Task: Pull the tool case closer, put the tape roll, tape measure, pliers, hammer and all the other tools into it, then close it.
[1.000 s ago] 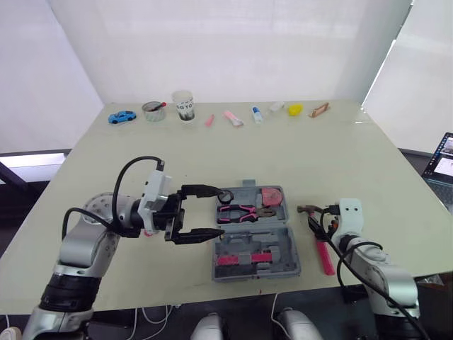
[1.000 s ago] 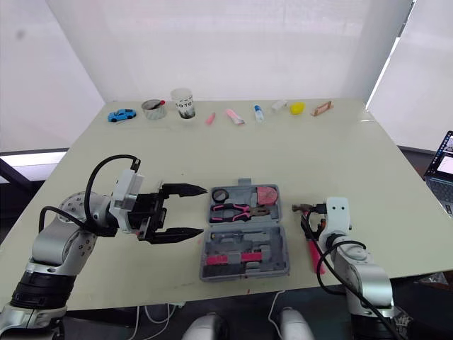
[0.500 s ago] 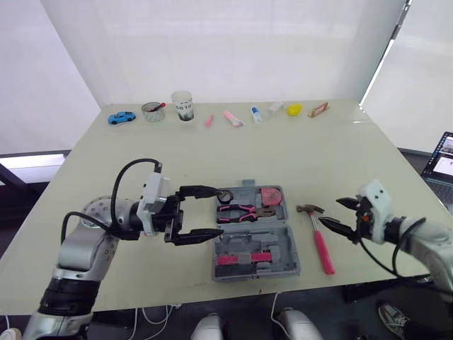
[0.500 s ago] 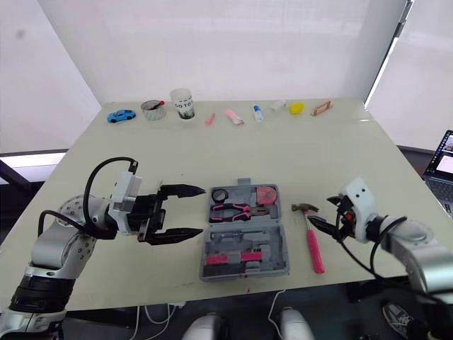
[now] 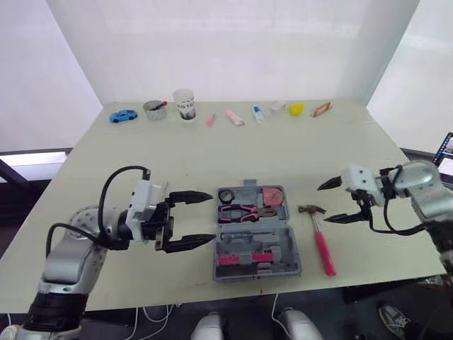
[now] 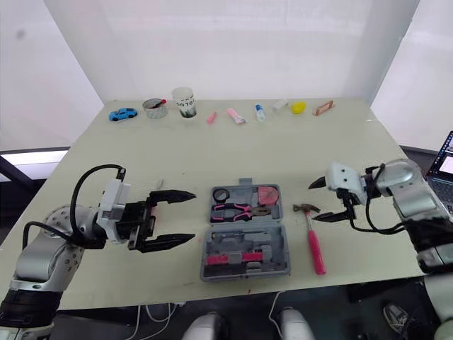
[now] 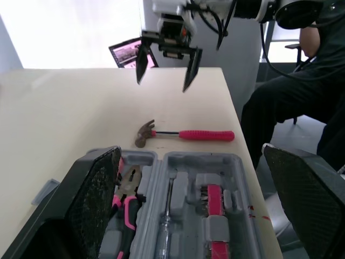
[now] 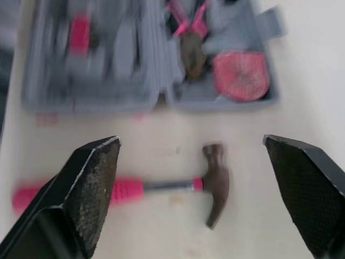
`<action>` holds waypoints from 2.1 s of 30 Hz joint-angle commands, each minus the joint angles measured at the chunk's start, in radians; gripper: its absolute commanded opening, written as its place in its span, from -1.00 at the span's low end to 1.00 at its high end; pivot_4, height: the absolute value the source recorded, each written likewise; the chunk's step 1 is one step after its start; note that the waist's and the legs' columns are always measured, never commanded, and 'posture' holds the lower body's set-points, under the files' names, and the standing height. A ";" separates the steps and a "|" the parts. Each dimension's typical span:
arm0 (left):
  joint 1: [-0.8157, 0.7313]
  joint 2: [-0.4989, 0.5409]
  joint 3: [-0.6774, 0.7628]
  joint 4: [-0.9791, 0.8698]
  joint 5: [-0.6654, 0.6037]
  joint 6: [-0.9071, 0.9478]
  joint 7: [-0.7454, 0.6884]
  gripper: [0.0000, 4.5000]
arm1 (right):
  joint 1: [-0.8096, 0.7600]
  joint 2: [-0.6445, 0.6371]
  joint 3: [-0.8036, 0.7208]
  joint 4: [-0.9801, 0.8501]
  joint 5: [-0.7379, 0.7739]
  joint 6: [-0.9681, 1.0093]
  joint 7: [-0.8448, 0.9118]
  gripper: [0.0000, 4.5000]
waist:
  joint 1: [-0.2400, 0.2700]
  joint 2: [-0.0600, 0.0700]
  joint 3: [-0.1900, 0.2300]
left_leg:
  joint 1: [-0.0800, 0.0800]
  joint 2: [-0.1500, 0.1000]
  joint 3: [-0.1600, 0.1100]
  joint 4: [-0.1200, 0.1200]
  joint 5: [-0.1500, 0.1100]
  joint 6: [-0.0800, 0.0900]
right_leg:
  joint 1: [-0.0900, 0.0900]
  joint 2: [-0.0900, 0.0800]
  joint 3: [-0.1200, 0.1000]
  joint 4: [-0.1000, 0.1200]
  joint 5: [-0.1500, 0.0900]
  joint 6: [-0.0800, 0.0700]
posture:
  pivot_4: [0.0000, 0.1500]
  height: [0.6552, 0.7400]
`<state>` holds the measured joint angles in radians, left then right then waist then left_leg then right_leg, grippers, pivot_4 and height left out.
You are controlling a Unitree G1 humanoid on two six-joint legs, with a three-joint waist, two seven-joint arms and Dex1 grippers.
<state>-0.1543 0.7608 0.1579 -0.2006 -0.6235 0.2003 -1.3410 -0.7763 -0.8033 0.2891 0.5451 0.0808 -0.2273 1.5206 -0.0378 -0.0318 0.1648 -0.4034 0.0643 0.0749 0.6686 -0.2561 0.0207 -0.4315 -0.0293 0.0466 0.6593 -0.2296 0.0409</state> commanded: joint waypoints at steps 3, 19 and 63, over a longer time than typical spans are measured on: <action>0.042 -0.004 0.038 -0.064 -0.019 -0.010 0.035 1.00 | -0.216 0.090 0.119 0.348 -0.193 -0.452 0.051 0.98 | -0.006 0.001 0.002 | 0.000 0.000 0.000 0.000 0.000 0.000 | 0.000 0.000 0.000 0.001 0.000 0.000 | 1.00 1.00; 0.111 0.005 0.080 -0.137 -0.044 0.011 0.088 1.00 | -0.463 0.238 0.510 0.684 -0.852 -0.962 -0.501 0.98 | -0.008 0.005 0.005 | 0.002 0.000 0.004 0.000 0.000 -0.001 | -0.001 -0.002 0.001 0.003 -0.001 -0.003 | 1.00 1.00; 0.085 -0.006 0.043 -0.117 -0.060 0.032 0.072 1.00 | -0.420 0.115 0.292 0.747 -0.482 -1.014 -0.089 -0.98 | -0.021 0.007 0.006 | 0.004 0.000 0.004 -0.001 0.000 -0.001 | 0.001 -0.002 0.001 0.003 0.001 0.000 | 1.00 1.00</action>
<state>-0.0670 0.7566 0.1923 -0.3074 -0.6692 0.2384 -1.2633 -1.2080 -0.6706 0.6317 1.3465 -0.4990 -1.2675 1.3555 -0.0586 -0.0247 0.1710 -0.3995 0.0648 0.0783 0.6682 -0.2558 0.0201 -0.4303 -0.0311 0.0475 0.6626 -0.2291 0.0408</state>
